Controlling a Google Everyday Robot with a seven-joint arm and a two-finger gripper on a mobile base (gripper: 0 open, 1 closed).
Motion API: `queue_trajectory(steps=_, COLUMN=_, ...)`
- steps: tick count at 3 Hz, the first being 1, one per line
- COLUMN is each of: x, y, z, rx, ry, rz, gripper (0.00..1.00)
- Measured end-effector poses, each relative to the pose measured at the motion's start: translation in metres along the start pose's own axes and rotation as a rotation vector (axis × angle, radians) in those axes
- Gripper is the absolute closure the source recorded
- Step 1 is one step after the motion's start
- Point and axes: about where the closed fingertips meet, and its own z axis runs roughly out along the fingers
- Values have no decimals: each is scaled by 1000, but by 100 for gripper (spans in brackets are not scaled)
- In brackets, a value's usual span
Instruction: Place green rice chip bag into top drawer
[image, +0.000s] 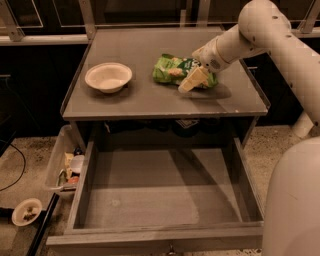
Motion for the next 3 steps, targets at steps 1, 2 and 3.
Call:
queue_trajectory(steps=1, x=0, y=0, z=0, rx=0, ry=0, rz=0, gripper=40)
queue_trajectory(steps=2, x=0, y=0, z=0, rx=0, ry=0, rz=0, gripper=63)
queue_trajectory(steps=3, x=0, y=0, z=0, rx=0, ry=0, rz=0, gripper=86)
